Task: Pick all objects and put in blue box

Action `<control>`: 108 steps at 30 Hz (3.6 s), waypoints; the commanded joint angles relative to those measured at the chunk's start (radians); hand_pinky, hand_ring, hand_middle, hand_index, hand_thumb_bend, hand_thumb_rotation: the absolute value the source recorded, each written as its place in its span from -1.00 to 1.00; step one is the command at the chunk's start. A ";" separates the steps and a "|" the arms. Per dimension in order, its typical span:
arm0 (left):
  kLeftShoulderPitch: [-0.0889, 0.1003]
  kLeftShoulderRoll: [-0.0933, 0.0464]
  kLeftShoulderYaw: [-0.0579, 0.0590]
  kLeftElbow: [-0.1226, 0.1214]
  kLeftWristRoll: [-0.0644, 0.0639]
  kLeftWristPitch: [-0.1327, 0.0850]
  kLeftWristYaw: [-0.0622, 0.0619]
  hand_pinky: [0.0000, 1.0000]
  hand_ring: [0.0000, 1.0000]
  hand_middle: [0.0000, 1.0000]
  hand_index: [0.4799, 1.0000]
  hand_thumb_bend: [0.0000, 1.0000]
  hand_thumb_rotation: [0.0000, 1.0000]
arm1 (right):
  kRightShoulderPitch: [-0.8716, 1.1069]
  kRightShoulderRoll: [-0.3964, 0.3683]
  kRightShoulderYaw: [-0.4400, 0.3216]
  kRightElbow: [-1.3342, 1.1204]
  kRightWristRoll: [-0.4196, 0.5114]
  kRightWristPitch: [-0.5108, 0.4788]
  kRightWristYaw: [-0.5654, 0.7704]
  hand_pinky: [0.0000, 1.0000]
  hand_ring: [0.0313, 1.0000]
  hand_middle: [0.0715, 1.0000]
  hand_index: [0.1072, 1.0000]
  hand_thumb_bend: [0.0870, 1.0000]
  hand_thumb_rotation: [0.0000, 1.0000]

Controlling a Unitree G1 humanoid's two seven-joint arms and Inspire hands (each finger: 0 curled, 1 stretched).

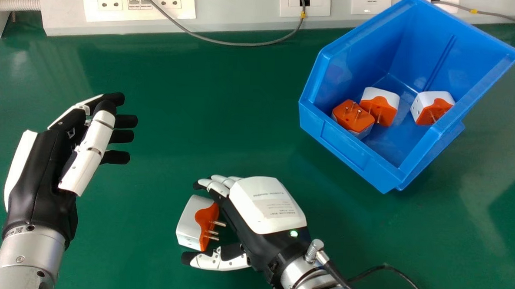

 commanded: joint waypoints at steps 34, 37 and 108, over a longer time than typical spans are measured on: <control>-0.002 -0.004 -0.042 -0.061 0.019 0.004 0.030 0.21 0.41 0.40 0.08 -0.43 0.45 | -0.118 0.025 0.074 0.087 -0.016 0.067 0.030 0.48 0.69 0.71 0.61 -0.23 -0.11; -0.003 -0.006 -0.042 -0.055 0.020 0.000 0.032 0.21 0.41 0.40 0.08 -0.44 0.45 | -0.125 0.028 0.082 0.094 -0.022 0.071 0.032 0.47 0.69 0.71 0.61 -0.24 -0.08; -0.022 -0.034 -0.056 -0.082 0.028 0.049 0.053 0.20 0.40 0.40 0.06 -0.50 0.45 | -0.196 0.027 0.058 0.178 0.043 -0.025 -0.049 -0.28 -0.19 0.00 -0.15 -0.07 -0.99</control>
